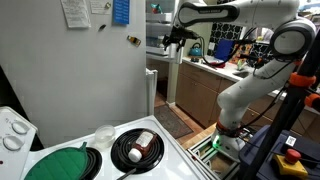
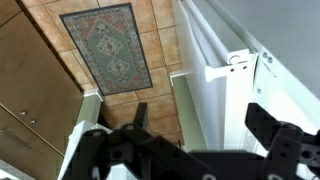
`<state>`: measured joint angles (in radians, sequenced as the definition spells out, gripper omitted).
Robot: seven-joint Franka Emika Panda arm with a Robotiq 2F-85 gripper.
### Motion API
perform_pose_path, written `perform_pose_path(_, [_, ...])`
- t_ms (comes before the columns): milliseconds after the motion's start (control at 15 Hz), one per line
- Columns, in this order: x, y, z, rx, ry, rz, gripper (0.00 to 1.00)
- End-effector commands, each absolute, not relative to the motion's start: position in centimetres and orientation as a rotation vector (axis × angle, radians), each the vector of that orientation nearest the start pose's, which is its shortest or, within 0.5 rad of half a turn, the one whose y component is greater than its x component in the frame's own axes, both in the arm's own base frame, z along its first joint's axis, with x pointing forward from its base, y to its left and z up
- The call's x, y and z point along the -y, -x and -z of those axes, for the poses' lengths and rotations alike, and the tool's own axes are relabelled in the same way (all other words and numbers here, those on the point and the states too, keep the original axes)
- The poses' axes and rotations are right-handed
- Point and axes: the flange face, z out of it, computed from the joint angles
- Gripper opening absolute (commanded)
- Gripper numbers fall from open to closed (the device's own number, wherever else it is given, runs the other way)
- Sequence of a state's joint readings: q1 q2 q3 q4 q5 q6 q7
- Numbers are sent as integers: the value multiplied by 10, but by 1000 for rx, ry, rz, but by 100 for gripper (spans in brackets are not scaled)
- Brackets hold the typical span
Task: Remove the white and green pack from the open fridge and put it in the clear container on the stove.
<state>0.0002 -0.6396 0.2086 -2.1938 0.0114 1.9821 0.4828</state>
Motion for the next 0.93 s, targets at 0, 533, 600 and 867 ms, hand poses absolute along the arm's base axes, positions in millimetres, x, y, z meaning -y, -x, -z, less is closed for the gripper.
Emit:
perform_pose_path(0, [-121,-371,-700,-294,3068,790,100])
perform_pose_path(533, [-150,-362,-803,-84,3241,1323,100])
perform_pose_path(600, [-143,-352,-791,-110,3215,1238,100])
perform_pose_path(867, [-151,-359,-801,-88,3230,1297,100])
